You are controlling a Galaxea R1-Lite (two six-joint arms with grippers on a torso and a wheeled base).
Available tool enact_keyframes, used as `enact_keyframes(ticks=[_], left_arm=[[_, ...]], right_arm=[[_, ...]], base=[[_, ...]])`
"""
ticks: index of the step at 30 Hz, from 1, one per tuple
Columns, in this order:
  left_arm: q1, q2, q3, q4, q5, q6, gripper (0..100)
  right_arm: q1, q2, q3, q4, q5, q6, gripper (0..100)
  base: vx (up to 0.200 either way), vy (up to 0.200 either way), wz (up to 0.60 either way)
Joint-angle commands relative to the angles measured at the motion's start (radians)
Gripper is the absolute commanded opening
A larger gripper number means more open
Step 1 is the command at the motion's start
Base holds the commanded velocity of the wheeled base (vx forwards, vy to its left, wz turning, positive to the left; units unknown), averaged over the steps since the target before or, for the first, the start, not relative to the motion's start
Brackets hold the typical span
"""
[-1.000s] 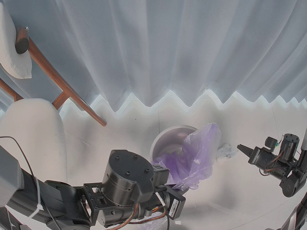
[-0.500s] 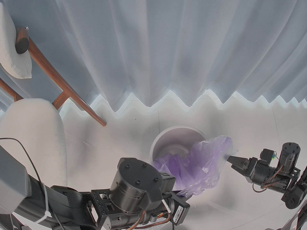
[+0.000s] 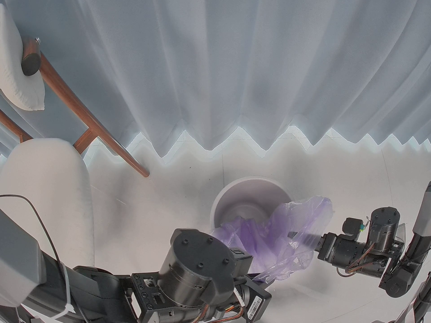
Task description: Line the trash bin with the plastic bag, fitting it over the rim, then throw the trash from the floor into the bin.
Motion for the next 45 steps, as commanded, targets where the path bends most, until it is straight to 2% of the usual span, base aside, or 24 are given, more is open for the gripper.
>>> enact_keyframes(ticks=[1, 4, 5, 11, 15, 16, 17, 18, 19, 20, 22, 23, 27, 28, 29, 30, 34, 41, 45], left_arm=[[-0.004, 0.001, 0.000, -0.001, 0.000, -0.002, 0], [-0.001, 0.001, 0.000, -0.001, 0.002, -0.004, 0], [0.001, 0.001, 0.000, -0.001, 0.002, -0.002, 0], [0.010, 0.003, -0.003, 0.001, -0.001, -0.004, 0], [0.014, 0.003, -0.005, 0.002, -0.001, -0.005, 0], [0.025, 0.005, -0.006, 0.002, -0.001, -0.005, 0], [0.025, 0.005, -0.006, 0.002, -0.001, -0.005, 0], [0.042, 0.008, -0.012, 0.001, -0.001, -0.001, 0], [0.042, 0.008, -0.012, 0.001, -0.001, -0.001, 0], [0.045, 0.012, -0.037, 0.002, 0.004, -0.002, 100], [0.045, 0.012, -0.041, 0.002, 0.004, -0.002, 100], [0.045, 0.011, -0.051, 0.002, 0.004, -0.008, 100], [0.053, -0.006, -0.055, 0.005, 0.004, -0.048, 100], [0.062, -0.014, -0.052, 0.007, 0.004, -0.056, 100], [0.062, -0.014, -0.052, 0.007, 0.004, -0.056, 100], [0.090, -0.031, -0.041, 0.014, 0.004, -0.062, 100], [0.143, -0.058, -0.009, 0.036, 0.004, -0.062, 100], [0.163, -0.100, 0.097, 0.060, 0.000, -0.048, 100], [0.152, -0.118, 0.166, 0.060, -0.009, -0.002, 100]], right_arm=[[0.015, 0.081, -0.028, -0.001, -0.011, -0.016, 100], [0.018, 0.094, -0.045, -0.001, -0.020, -0.040, 100], [0.018, 0.094, -0.048, -0.001, -0.027, -0.045, 0], [0.018, 0.080, -0.085, -0.003, -0.078, -0.074, 0], [0.017, 0.071, -0.088, -0.006, -0.080, -0.126, 0], [0.009, 0.071, -0.097, -0.016, -0.078, -0.169, 0], [0.009, 0.071, -0.097, -0.016, -0.078, -0.169, 0], [0.000, 0.074, -0.140, -0.041, -0.073, -0.221, 0], [0.000, 0.074, -0.140, -0.041, -0.073, -0.221, 0], [-0.009, 0.077, -0.211, -0.049, -0.067, -0.272, 0], [-0.009, 0.075, -0.226, -0.046, -0.063, -0.284, 0], [-0.016, 0.071, -0.303, -0.030, -0.015, -0.352, 0], [-0.054, 0.075, -0.335, 0.014, 0.109, -0.473, 0], [-0.063, 0.078, -0.334, 0.020, 0.137, -0.496, 0], [-0.063, 0.078, -0.334, 0.020, 0.137, -0.496, 0], [-0.089, 0.091, -0.332, 0.022, 0.190, -0.542, 0], [-0.135, 0.124, -0.360, 0.019, 0.267, -0.606, 0], [-0.155, 0.158, -0.430, 0.060, 0.272, -0.600, 0], [-0.157, 0.157, -0.438, 0.083, 0.272, -0.600, 0]], base=[[0.000, 0.000, 0.00], [0.000, 0.000, 0.00], [0.000, 0.000, 0.00], [0.000, 0.000, 0.00], [0.000, 0.000, 0.00], [0.000, 0.000, 0.00], [0.000, 0.000, 0.00], [0.000, 0.000, 0.00], [0.000, 0.000, 0.00], [0.000, 0.000, 0.00], [0.000, 0.000, 0.00], [0.000, 0.000, 0.00], [0.000, 0.000, 0.00], [0.000, 0.000, 0.00], [0.000, 0.000, 0.00], [0.000, 0.000, 0.00], [0.000, 0.000, 0.00], [0.000, 0.000, 0.00], [0.000, 0.000, 0.00]])
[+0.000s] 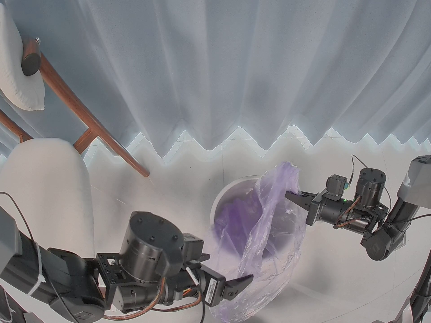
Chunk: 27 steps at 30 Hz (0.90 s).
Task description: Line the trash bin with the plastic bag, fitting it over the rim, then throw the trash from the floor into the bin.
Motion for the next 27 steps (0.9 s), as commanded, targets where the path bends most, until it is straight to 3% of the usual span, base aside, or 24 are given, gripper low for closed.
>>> enact_keyframes(ticks=[1, 10, 11, 17, 24, 27], left_arm=[[-0.007, -0.035, 0.077, 0.002, -0.009, 0.039, 100], [0.021, 0.063, 0.017, 0.002, -0.023, 0.092, 100], [0.042, 0.089, -0.027, 0.002, -0.024, 0.101, 0], [0.062, 0.129, -0.084, 0.000, -0.029, 0.104, 0], [0.073, 0.130, -0.081, -0.010, -0.105, 0.104, 0], [0.145, 0.101, -0.102, -0.012, -0.151, 0.105, 0]], right_arm=[[-0.007, 0.016, -0.019, 0.017, 0.001, 0.000, 0], [-0.011, 0.005, -0.025, 0.019, 0.001, 0.000, 0], [-0.017, -0.003, -0.031, 0.019, 0.001, -0.002, 0], [-0.028, -0.020, -0.059, 0.022, 0.001, -0.002, 0], [-0.033, -0.024, -0.042, 0.017, 0.001, -0.002, 0], [-0.033, -0.040, -0.020, 0.014, 0.001, -0.002, 0]], base=[[0.000, 0.000, 0.00], [0.000, 0.000, 0.00], [0.000, 0.000, 0.00], [0.000, 0.000, 0.00], [0.000, 0.000, 0.00], [0.000, 0.000, 0.00]])
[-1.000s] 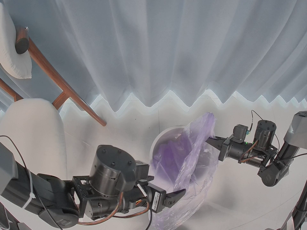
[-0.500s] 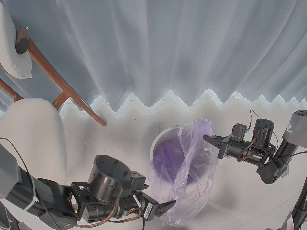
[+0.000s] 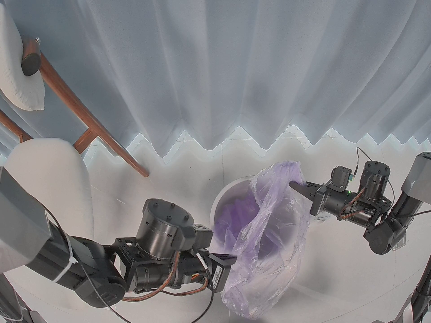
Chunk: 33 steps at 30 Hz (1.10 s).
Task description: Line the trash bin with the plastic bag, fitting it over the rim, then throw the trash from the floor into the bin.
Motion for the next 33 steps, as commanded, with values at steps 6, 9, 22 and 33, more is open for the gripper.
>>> enact_keyframes(ticks=[6, 9, 22, 33], left_arm=[[0.083, -0.083, -0.055, -0.025, -0.123, -0.047, 0], [0.089, -0.125, -0.054, -0.035, -0.124, -0.123, 0], [0.132, -0.206, -0.037, -0.031, -0.060, -0.271, 0], [0.144, -0.287, 0.052, -0.034, -0.072, -0.291, 0]], right_arm=[[0.000, -0.039, 0.044, -0.002, 0.000, -0.001, 0], [0.002, -0.040, 0.067, -0.006, 0.000, -0.008, 0], [0.003, -0.079, 0.144, -0.010, -0.006, -0.032, 0], [0.009, -0.076, 0.182, -0.071, -0.006, -0.041, 0]], base=[[0.000, 0.000, 0.00], [0.000, 0.000, 0.00], [0.000, -0.046, 0.00], [0.000, -0.200, 0.00]])
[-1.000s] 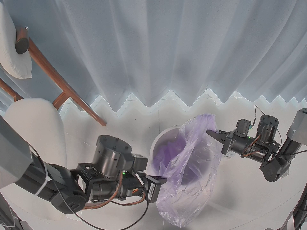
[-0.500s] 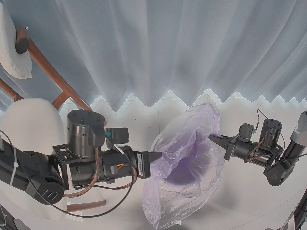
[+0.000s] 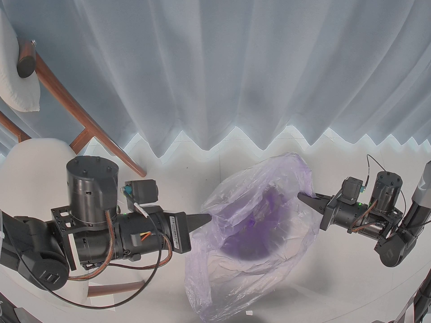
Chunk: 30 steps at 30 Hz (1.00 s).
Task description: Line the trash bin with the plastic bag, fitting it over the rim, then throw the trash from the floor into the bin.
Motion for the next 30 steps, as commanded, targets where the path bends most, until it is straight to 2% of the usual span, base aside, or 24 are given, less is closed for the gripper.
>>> enact_keyframes(ticks=[1, 4, 8, 13, 16, 23, 26, 30], left_arm=[[0.021, -0.039, 0.016, -0.002, 0.000, -0.001, 0], [0.027, -0.036, -0.015, -0.008, 0.010, -0.039, 0], [0.024, -0.036, -0.044, -0.004, 0.072, -0.166, 0], [0.031, -0.034, -0.052, -0.008, 0.095, -0.172, 0], [0.037, -0.036, -0.055, -0.010, 0.101, -0.180, 0], [0.094, -0.037, -0.047, -0.051, 0.081, -0.185, 0], [0.142, -0.040, -0.053, -0.077, 0.012, -0.186, 0], [0.148, -0.032, -0.075, -0.082, 0.004, -0.192, 0]], right_arm=[[0.016, 0.003, 0.005, -0.004, 0.000, -0.001, 0], [0.046, 0.003, -0.007, -0.002, 0.002, 0.002, 0], [0.069, 0.004, -0.017, 0.004, 0.002, 0.008, 0], [0.090, 0.004, -0.010, 0.004, 0.005, 0.017, 0], [0.099, 0.003, -0.007, 0.004, 0.007, 0.060, 0], [0.125, 0.006, -0.004, 0.004, 0.005, 0.083, 0], [0.128, 0.018, -0.033, 0.007, 0.005, 0.088, 0], [0.128, 0.026, -0.089, 0.038, 0.005, 0.114, 0]], base=[[0.000, -0.200, 0.00], [0.000, -0.133, 0.00], [0.000, 0.000, 0.00], [0.000, 0.000, 0.00], [0.000, 0.000, 0.00], [0.000, 0.000, 0.00], [0.000, 0.000, 0.00], [0.000, 0.000, 0.00]])
